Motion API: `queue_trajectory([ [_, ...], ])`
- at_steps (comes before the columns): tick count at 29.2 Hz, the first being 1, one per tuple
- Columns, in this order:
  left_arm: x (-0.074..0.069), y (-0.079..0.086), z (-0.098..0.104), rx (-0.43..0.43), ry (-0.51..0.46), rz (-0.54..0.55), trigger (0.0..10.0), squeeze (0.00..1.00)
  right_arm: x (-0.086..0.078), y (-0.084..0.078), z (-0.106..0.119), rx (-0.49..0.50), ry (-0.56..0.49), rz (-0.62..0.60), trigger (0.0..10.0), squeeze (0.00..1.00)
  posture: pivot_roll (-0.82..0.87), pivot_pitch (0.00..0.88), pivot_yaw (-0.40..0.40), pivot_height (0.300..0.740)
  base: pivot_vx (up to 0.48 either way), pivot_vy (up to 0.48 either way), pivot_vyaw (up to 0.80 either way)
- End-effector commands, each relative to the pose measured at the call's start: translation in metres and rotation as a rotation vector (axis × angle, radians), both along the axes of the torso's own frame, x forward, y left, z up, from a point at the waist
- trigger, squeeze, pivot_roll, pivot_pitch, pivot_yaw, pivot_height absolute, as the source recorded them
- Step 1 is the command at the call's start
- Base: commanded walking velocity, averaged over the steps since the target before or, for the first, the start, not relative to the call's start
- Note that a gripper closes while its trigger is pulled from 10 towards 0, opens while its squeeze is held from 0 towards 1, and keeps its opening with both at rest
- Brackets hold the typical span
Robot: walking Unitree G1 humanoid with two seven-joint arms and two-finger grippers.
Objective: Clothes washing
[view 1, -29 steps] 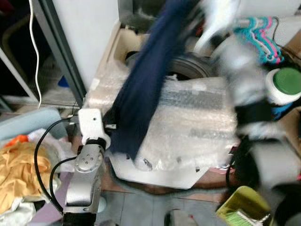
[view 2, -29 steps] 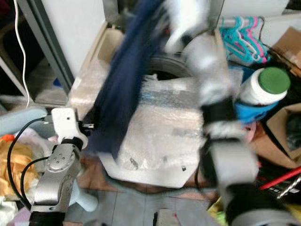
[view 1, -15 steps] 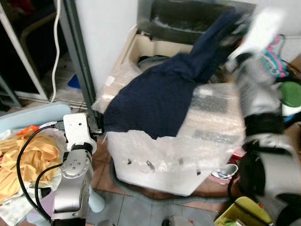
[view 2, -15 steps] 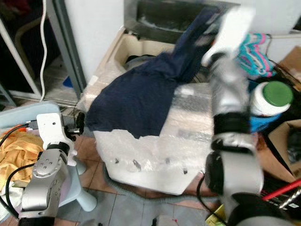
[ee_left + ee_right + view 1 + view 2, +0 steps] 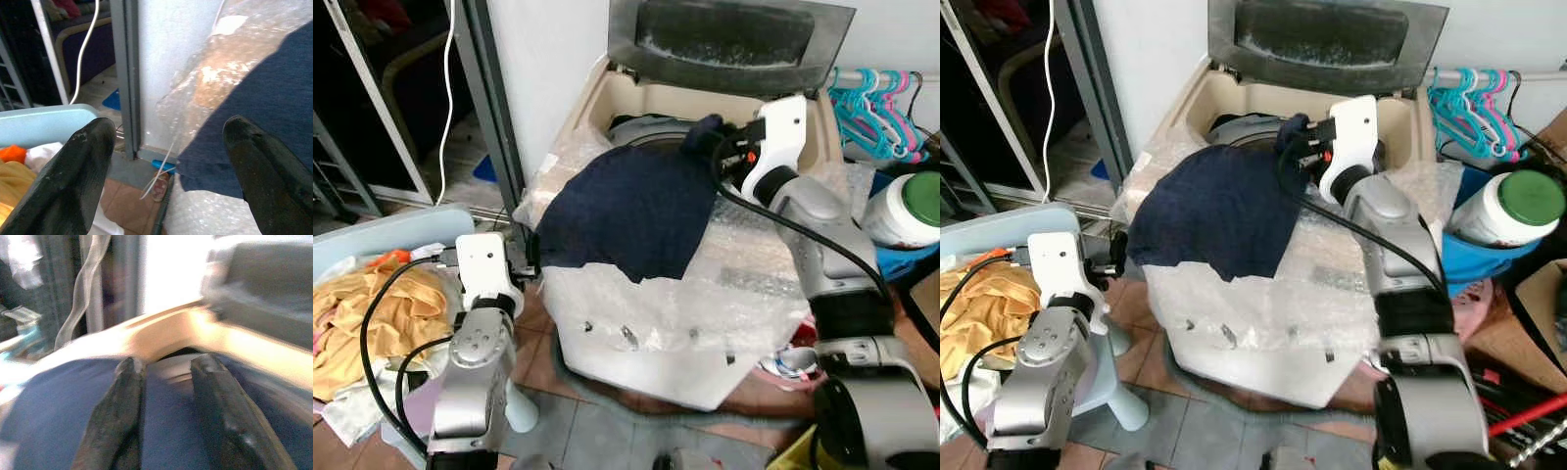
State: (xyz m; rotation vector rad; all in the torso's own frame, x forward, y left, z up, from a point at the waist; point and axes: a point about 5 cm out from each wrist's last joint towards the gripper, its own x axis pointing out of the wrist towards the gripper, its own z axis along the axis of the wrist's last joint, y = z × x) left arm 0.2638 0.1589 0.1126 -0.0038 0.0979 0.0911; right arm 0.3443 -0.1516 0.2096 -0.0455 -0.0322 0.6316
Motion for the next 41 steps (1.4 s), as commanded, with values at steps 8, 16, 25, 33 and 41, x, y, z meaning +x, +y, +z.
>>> queue_trajectory([
  [8, 0.003, -0.002, 0.001, 0.003, -0.003, -0.016, 10.0, 0.00, -0.020, 0.028, -0.027, -0.143, 0.045, 0.160, 10.0, 1.00, -0.05, 0.000, -0.011, 0.740, 0.000, 0.000, 0.00],
  [16, 0.003, -0.004, 0.002, 0.000, -0.006, -0.022, 10.0, 0.00, -0.012, 0.039, -0.046, -0.261, -0.016, -0.085, 10.0, 1.00, -0.05, 0.000, -0.016, 0.740, 0.000, 0.000, 0.00],
  [25, 0.000, -0.004, 0.001, -0.004, -0.002, -0.014, 10.0, 0.00, -0.011, 0.039, -0.068, -0.321, 0.051, -0.178, 0.0, 0.53, -0.04, 0.000, -0.024, 0.740, 0.000, 0.000, 0.00],
  [33, 0.001, -0.005, 0.001, -0.008, 0.001, -0.016, 10.0, 0.00, -0.003, 0.014, -0.080, -0.288, 0.171, -0.333, 0.0, 0.00, -0.05, 0.000, -0.023, 0.740, 0.000, 0.000, 0.00],
  [41, 0.002, -0.005, 0.001, -0.008, 0.000, -0.016, 10.0, 0.00, 0.007, 0.002, -0.067, -0.235, 0.139, -0.422, 0.0, 0.00, -0.05, 0.000, -0.024, 0.740, 0.000, 0.000, 0.00],
])
